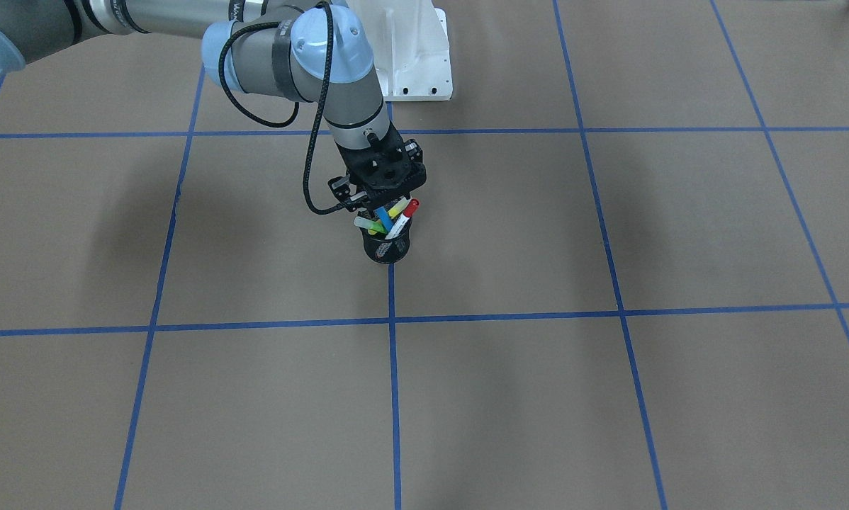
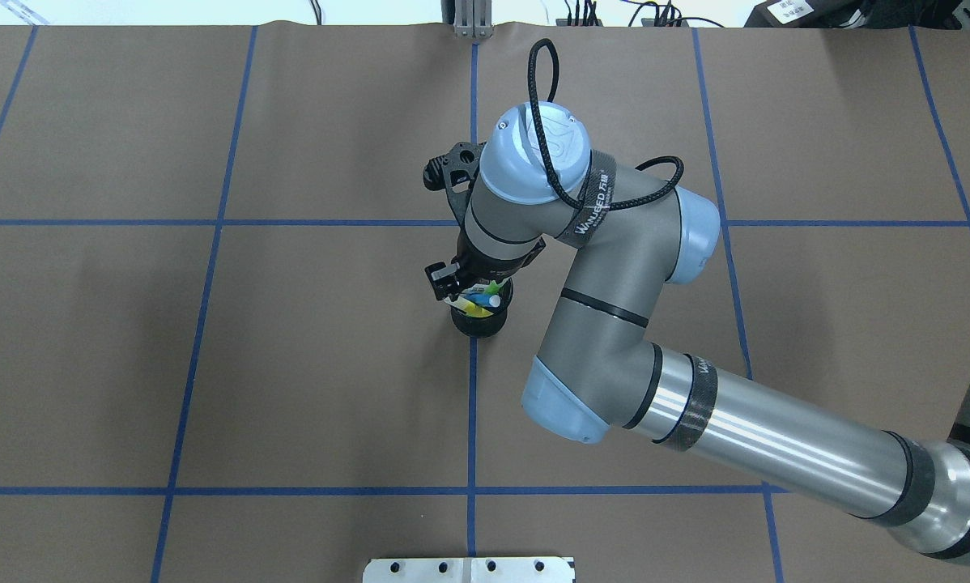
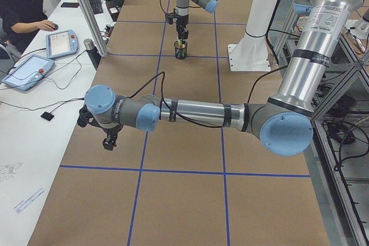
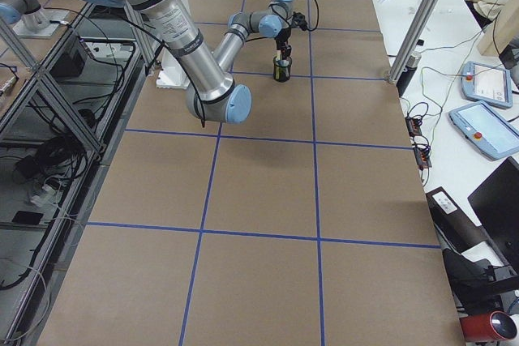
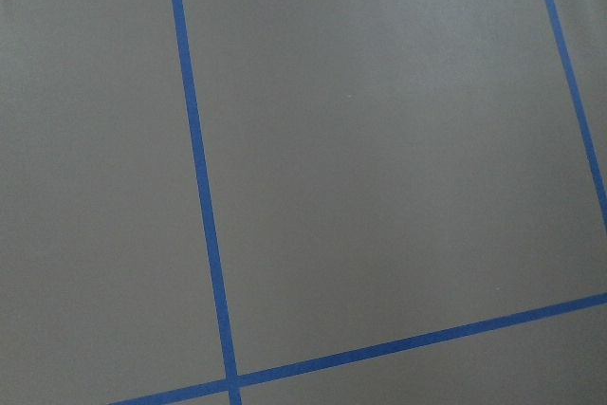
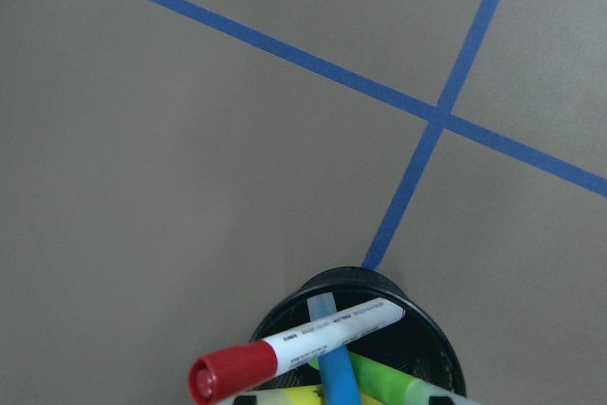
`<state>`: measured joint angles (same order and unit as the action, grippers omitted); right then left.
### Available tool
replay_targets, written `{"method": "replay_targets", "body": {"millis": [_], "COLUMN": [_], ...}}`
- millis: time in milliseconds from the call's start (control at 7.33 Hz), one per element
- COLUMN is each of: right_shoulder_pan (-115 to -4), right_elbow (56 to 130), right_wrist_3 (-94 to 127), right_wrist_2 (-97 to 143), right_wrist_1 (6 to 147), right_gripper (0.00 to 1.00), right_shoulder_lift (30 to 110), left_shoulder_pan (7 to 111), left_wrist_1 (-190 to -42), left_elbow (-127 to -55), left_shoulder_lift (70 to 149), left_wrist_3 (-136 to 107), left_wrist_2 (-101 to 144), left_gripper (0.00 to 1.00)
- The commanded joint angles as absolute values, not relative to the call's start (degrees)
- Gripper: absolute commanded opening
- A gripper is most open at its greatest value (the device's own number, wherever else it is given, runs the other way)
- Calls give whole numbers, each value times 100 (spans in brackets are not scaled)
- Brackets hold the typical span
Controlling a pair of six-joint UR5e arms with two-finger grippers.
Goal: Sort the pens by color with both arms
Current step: 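Lower the right gripper onto the blue highlighter in the cup and close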
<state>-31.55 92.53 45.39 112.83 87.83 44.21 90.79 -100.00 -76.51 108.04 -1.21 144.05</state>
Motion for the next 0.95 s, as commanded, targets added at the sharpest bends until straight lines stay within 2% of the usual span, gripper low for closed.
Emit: {"method": "replay_targets", "body": {"millis": [0,273,545,818], "right_shoulder_pan": [-3155,-3155,-3155,-3155], "right_elbow": [9281,9281,9281,9281], "right_wrist_3": [4544,4544,4544,4544], "right_wrist_2": [11312,11320,11320,11320], "right_wrist_1": [8789,8780,8780,8780], "right_gripper": [68,64,56,55], "right_shoulder_lift": [4474,4474,4474,4474], "left_shoulder_pan": [9079,9079,9079,9079], "left_wrist_1": [-10002,-10002,-9993,-10002], "left_elbow": [-7638,-7638,-7646,-7629], "left_shoulder_lift": [10811,10811,10811,10811], "left_wrist_3": [-123,-123,-132,-123], "left_wrist_2": [14405,14405,14405,14405], "left_gripper": [100,100,100,100]}}
